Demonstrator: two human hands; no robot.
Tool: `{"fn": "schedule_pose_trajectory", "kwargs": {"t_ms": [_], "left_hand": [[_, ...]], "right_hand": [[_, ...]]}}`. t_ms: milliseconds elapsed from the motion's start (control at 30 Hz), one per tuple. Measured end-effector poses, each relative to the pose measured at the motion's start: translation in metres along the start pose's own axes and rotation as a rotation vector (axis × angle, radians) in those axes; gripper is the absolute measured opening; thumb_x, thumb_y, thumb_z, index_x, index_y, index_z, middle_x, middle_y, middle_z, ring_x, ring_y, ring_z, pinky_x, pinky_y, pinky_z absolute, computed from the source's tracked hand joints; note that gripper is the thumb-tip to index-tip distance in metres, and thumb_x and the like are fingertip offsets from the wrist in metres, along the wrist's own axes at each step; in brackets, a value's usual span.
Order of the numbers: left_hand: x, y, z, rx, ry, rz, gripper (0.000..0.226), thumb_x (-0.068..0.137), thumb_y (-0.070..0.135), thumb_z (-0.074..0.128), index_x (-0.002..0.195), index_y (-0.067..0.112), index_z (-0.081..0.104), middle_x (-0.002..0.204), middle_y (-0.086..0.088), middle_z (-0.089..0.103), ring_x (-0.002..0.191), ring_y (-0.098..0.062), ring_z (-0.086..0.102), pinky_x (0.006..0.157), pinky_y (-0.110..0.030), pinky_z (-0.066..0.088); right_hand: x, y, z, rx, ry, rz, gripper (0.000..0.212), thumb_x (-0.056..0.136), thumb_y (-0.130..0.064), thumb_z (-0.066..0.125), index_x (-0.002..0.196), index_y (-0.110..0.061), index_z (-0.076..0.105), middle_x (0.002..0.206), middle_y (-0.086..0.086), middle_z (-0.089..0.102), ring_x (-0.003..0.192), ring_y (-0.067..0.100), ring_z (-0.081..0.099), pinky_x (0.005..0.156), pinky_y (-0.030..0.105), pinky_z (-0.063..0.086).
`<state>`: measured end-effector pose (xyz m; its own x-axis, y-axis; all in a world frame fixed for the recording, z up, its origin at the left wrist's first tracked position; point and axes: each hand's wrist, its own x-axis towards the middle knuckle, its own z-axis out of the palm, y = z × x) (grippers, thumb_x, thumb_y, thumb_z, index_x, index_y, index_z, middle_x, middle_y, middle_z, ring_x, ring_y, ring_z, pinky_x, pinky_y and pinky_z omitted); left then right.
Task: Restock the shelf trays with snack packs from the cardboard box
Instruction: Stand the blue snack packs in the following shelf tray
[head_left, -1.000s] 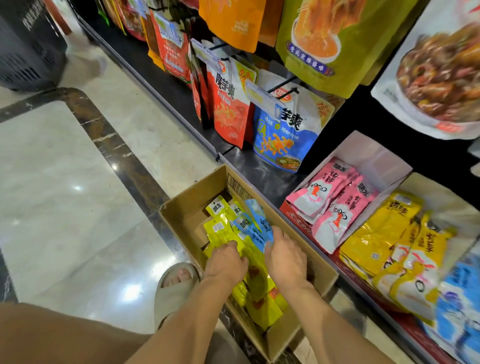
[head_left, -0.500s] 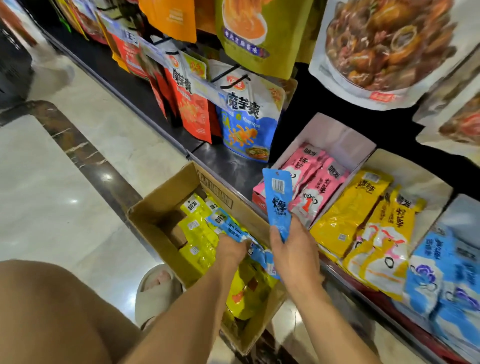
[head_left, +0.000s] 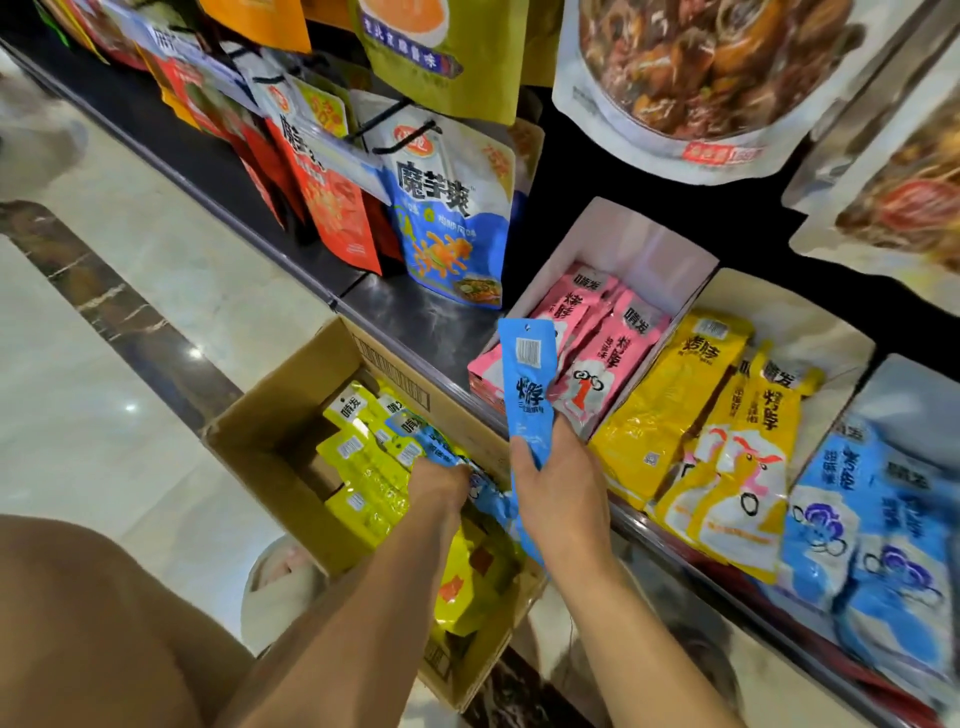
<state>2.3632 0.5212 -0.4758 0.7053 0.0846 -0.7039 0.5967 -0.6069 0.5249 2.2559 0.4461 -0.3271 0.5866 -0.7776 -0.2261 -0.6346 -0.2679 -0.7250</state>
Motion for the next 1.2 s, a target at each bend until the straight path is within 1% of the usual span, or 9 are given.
{"fn": "schedule_pose_trajectory", "kwargs": {"t_ms": [100,200,400,667,733,833,933,1067,1200], "left_hand": [[-0.010,0.003,-0.018,-0.171,-0.022,-0.019,0.019,0.090,0.013,0.065,0.107,0.007,0.058,0.100,-0.013,0.068,0.078,-0.028,0.062,0.058,-0.034,0.051],[-0.016,0.008,-0.042,-0.308,-0.064,0.013,0.019,0.093,0.008,0.060,0.111,0.001,0.058,0.102,-0.019,0.069,0.080,-0.033,0.066,0.062,-0.036,0.053],[-0.046,0.022,-0.092,-0.373,-0.180,0.157,0.017,0.094,0.010,0.056,0.110,0.008,0.060,0.101,-0.019,0.071,0.078,-0.032,0.068,0.063,-0.040,0.058],[-0.121,0.041,-0.132,-0.329,-0.279,0.348,0.014,0.095,0.013,0.054,0.105,0.020,0.060,0.091,-0.010,0.072,0.071,-0.025,0.068,0.059,-0.034,0.056],[-0.139,0.046,-0.136,-0.319,-0.300,0.388,0.013,0.095,0.013,0.054,0.106,0.018,0.059,0.090,-0.011,0.071,0.071,-0.026,0.068,0.062,-0.037,0.056],[-0.169,0.051,-0.133,-0.302,-0.348,0.420,0.016,0.093,0.017,0.059,0.109,0.016,0.058,0.095,-0.014,0.073,0.077,-0.031,0.072,0.064,-0.042,0.059],[-0.199,0.056,-0.118,-0.262,-0.409,0.470,0.027,0.088,0.018,0.066,0.114,0.013,0.060,0.101,-0.019,0.073,0.088,-0.037,0.072,0.075,-0.054,0.058],[-0.242,0.060,-0.088,-0.212,-0.496,0.565,0.024,0.087,0.010,0.066,0.111,0.014,0.065,0.097,-0.014,0.075,0.088,-0.034,0.072,0.078,-0.050,0.058],[-0.271,0.060,-0.061,-0.172,-0.553,0.609,0.024,0.086,0.012,0.066,0.110,0.017,0.065,0.097,-0.011,0.075,0.084,-0.031,0.073,0.075,-0.049,0.060]], "right_hand": [[0.000,-0.002,-0.006,0.025,-0.011,0.018,0.035,0.099,-0.035,0.058,0.128,-0.017,0.054,0.120,0.005,0.066,0.104,0.022,0.065,0.078,0.043,0.059],[-0.003,-0.003,-0.013,0.131,-0.026,0.014,0.037,0.099,-0.032,0.060,0.133,-0.018,0.054,0.123,0.000,0.067,0.107,0.018,0.066,0.081,0.038,0.059],[-0.014,-0.005,-0.031,0.330,-0.015,0.079,0.017,0.094,-0.023,0.067,0.109,-0.024,0.060,0.102,-0.011,0.070,0.088,0.010,0.068,0.069,0.029,0.052],[-0.046,-0.018,-0.069,0.427,0.001,0.042,0.015,0.092,-0.020,0.070,0.107,-0.023,0.067,0.094,-0.012,0.070,0.077,-0.004,0.062,0.052,0.008,0.041],[-0.054,-0.016,-0.081,0.440,0.002,0.069,0.014,0.091,-0.022,0.072,0.104,-0.020,0.069,0.092,-0.009,0.071,0.073,-0.002,0.062,0.050,0.008,0.041],[-0.068,-0.013,-0.100,0.502,0.009,0.146,0.017,0.088,-0.025,0.076,0.102,-0.018,0.072,0.098,0.000,0.076,0.076,0.010,0.068,0.062,0.025,0.052],[-0.084,-0.010,-0.122,0.655,0.041,0.149,0.018,0.086,-0.019,0.079,0.103,-0.017,0.073,0.098,0.001,0.077,0.078,0.012,0.071,0.053,0.016,0.051],[-0.103,-0.008,-0.154,0.760,0.103,0.127,0.038,0.076,-0.027,0.088,0.107,-0.018,0.068,0.099,-0.003,0.074,0.087,0.017,0.072,0.062,0.021,0.054],[-0.114,0.006,-0.177,0.830,0.092,0.220,0.092,0.073,-0.038,0.089,0.144,-0.020,0.033,0.126,-0.012,0.051,0.116,0.021,0.061,0.089,0.032,0.048]]}}
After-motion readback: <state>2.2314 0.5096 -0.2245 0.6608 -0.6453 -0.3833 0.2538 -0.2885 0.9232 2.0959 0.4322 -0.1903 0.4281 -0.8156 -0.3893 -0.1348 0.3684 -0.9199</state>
